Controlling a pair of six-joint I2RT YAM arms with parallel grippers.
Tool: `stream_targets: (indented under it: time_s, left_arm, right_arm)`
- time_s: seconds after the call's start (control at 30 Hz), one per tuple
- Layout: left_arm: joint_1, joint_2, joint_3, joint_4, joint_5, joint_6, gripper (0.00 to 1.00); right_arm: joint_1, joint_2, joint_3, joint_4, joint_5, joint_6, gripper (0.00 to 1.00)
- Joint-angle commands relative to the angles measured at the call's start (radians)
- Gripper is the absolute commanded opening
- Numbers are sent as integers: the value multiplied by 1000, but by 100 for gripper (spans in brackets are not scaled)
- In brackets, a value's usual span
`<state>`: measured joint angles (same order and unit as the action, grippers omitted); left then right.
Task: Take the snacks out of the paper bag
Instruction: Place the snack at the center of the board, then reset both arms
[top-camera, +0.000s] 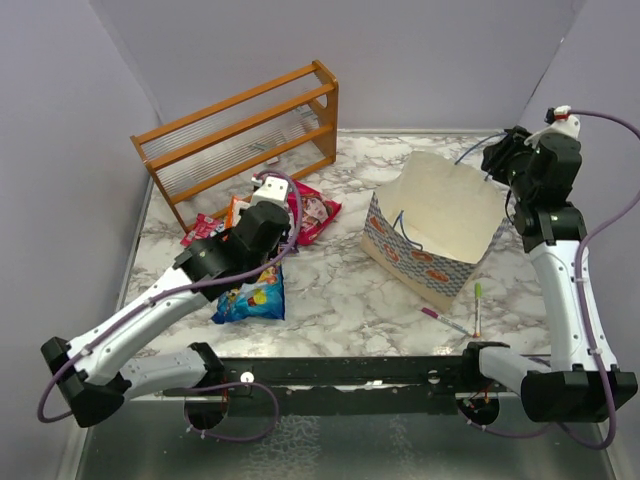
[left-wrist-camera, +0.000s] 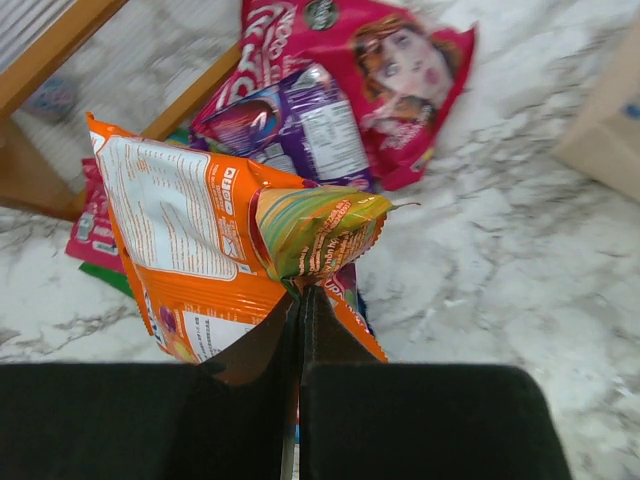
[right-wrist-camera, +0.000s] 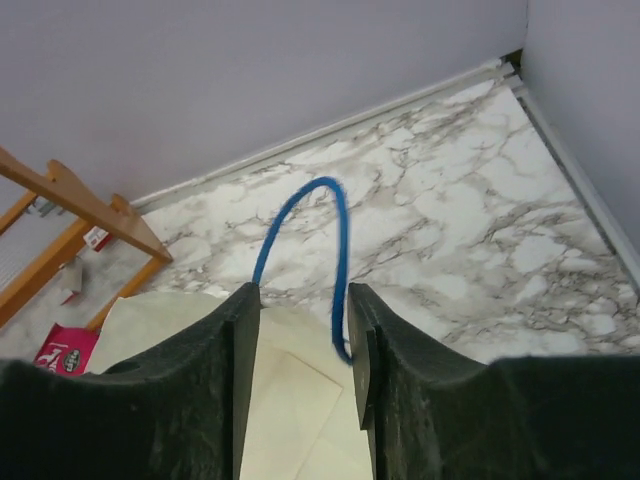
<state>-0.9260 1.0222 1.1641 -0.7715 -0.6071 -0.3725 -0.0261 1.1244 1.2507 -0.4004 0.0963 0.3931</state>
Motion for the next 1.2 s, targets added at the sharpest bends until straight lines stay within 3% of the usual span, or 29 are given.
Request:
stream_targets:
  time_s: [0.0, 0.1, 0.17, 0.23, 0.3, 0.37, 0.63, 0.87, 1.17]
  left_arm:
    - [155, 91, -62, 108, 92, 79, 0]
    - [195, 183, -89, 156, 98, 105, 0]
    - [208, 252, -89, 163, 94, 112, 1]
    - [222, 289, -87, 164, 102, 108, 13]
    - [234, 294, -98, 186, 146, 107, 35]
    - [251, 282, -109, 208, 201, 106, 46]
    - [322, 169, -10, 185, 395, 104, 69]
    - [326, 78, 251, 122, 476, 102, 79]
    - [326, -73, 494, 222, 517, 149, 89]
  right_arm:
    - [-5, -65, 100, -30, -44, -77, 44]
    - [-5, -86, 179, -81, -138, -92, 57]
    - [-4, -115, 215, -99, -200, -97, 73]
    - [-4, -146, 242, -106, -253, -104, 85]
    - [-4, -181, 263, -96, -302, -96, 92]
    - [-3, -215, 272, -78, -368, -90, 99]
    - [81, -302, 269, -49, -508, -103, 99]
    - [160, -390, 289, -103, -411, -181, 99]
    - [207, -468, 326, -131, -309, -246, 99]
